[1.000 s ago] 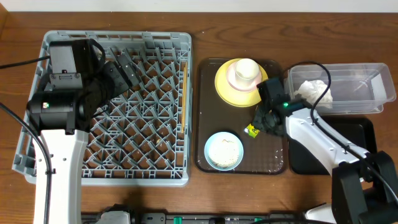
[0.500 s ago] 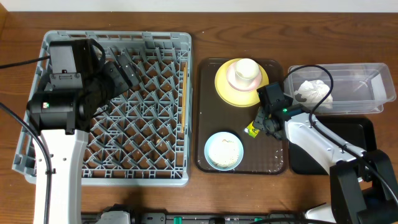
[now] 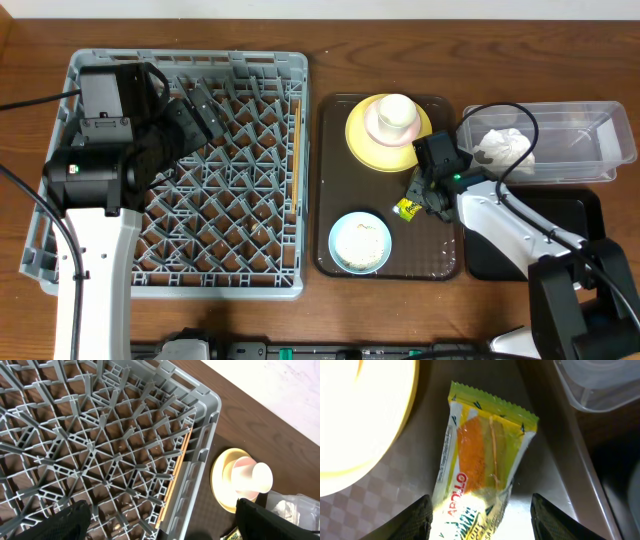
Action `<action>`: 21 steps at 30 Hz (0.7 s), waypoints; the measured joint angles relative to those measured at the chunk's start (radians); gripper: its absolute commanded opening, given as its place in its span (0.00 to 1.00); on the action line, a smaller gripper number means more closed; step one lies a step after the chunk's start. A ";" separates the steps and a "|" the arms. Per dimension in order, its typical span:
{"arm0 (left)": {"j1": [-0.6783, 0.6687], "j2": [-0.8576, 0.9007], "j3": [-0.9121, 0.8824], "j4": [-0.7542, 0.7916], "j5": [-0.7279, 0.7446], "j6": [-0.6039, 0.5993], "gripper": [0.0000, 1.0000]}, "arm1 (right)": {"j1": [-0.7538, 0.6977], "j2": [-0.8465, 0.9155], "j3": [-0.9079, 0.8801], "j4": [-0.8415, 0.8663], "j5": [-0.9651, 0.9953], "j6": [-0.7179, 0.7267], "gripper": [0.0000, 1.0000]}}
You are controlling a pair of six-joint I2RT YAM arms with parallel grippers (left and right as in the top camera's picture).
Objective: Sort waste into correct bins and load items into the dishwasher rack
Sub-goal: 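Close the right gripper on the snack wrapper and lift it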
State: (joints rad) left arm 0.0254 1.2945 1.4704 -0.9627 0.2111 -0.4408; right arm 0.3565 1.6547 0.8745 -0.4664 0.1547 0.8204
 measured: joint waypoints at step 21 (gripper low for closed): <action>0.000 0.000 0.000 0.000 0.000 0.000 0.93 | 0.000 0.027 0.000 0.004 -0.003 0.007 0.58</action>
State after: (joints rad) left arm 0.0254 1.2945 1.4704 -0.9627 0.2111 -0.4408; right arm 0.3565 1.6817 0.8745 -0.4622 0.1513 0.8272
